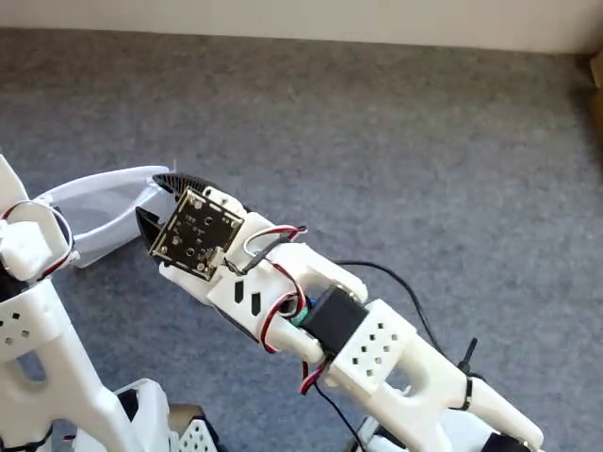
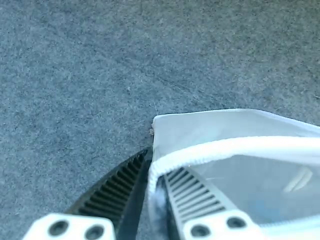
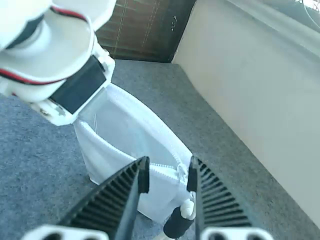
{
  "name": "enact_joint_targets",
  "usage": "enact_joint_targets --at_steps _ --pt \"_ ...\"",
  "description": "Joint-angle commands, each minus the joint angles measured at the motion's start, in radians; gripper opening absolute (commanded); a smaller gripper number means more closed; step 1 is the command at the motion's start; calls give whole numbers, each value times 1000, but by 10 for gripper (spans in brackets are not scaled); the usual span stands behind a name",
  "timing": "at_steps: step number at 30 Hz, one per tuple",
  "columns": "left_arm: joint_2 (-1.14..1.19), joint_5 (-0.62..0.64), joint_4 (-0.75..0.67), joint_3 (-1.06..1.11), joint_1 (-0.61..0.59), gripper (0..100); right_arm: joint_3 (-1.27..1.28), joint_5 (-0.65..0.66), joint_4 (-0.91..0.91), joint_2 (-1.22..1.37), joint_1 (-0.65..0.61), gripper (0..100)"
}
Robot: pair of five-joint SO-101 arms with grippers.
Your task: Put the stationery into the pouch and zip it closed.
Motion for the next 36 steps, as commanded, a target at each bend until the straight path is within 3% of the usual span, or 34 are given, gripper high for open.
enact_joint_targets --at_steps 1,26,36 --pt "1 12 -12 22 18 7 -94 12 59 -42 19 124" --pt "1 12 -12 22 18 7 -274 11 487 -35 22 124" --pt "1 12 -12 22 15 7 -45 11 504 -76 44 124"
